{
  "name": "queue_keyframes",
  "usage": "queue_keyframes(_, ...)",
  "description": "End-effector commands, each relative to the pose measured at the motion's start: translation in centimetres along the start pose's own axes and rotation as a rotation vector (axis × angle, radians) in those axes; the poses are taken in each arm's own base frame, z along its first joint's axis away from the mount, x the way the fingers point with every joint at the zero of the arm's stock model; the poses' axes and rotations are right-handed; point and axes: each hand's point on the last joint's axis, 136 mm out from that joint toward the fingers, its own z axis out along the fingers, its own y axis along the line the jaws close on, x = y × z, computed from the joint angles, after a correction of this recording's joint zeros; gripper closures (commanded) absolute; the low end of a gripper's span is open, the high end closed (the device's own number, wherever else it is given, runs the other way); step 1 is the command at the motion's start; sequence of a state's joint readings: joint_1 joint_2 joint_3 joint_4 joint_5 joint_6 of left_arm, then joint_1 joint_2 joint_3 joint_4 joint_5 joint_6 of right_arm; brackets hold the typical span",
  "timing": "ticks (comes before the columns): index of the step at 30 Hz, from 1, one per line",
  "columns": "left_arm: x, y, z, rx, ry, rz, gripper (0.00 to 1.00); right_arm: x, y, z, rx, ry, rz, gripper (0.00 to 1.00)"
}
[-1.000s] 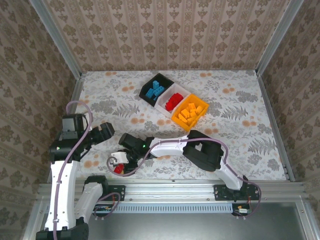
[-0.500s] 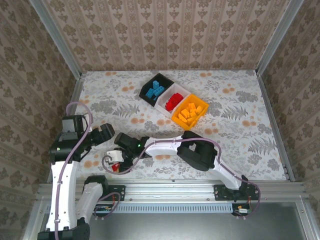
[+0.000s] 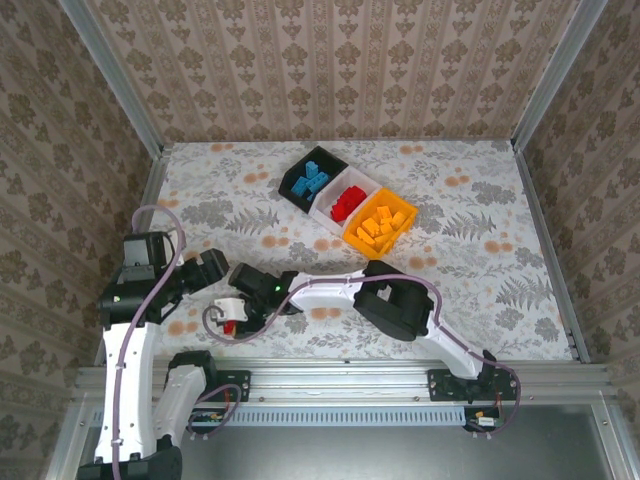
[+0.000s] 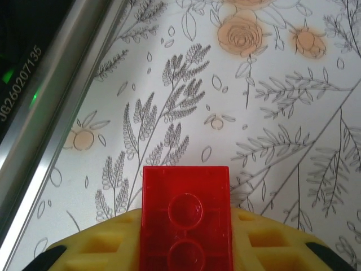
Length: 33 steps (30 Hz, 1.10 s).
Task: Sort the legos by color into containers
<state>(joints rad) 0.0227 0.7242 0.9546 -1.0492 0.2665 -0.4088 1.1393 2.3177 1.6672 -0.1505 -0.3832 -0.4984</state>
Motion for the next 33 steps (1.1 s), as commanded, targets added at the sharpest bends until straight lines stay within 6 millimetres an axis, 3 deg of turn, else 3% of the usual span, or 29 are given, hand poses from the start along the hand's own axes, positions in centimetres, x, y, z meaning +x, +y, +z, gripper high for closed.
queue_keyframes(1,0.5,0.1,0.0,0.007,0.009,0.016,0.08,0.1,-0.1,-2.8,0.001,-0.025,0.062,0.71)
queue_keyframes(5,0.4,0.0,0.4,0.019,0.013,0.012,0.08,1.2,-0.5,-6.6,0.051,-0.061,0.136,0.72)
queue_keyframes(9,0.1,-0.4,1.0,0.044,0.012,0.003,0.08,3.9,-1.5,-12.2,0.141,-0.096,0.261,0.75)
queue_keyframes(16,-0.3,-1.4,2.8,0.122,0.027,-0.032,0.08,7.6,-4.6,-24.9,0.386,-0.164,0.505,0.75)
queue_keyframes(21,0.2,-2.5,4.6,0.181,0.065,-0.047,0.08,9.9,-8.7,-34.5,0.64,-0.185,0.774,0.73)
queue_keyframes(23,0.6,-3.0,5.2,0.182,0.085,-0.026,0.08,11.1,-10.4,-37.1,0.708,-0.179,0.897,0.73)
queue_keyframes(26,1.3,-3.6,5.7,0.175,0.11,0.004,0.07,12.5,-13.2,-38.5,0.739,-0.159,1.023,0.74)
queue_keyframes(33,3.1,-4.1,6.3,0.168,0.166,0.044,0.07,15.1,-20.5,-38.6,0.787,-0.087,1.116,0.75)
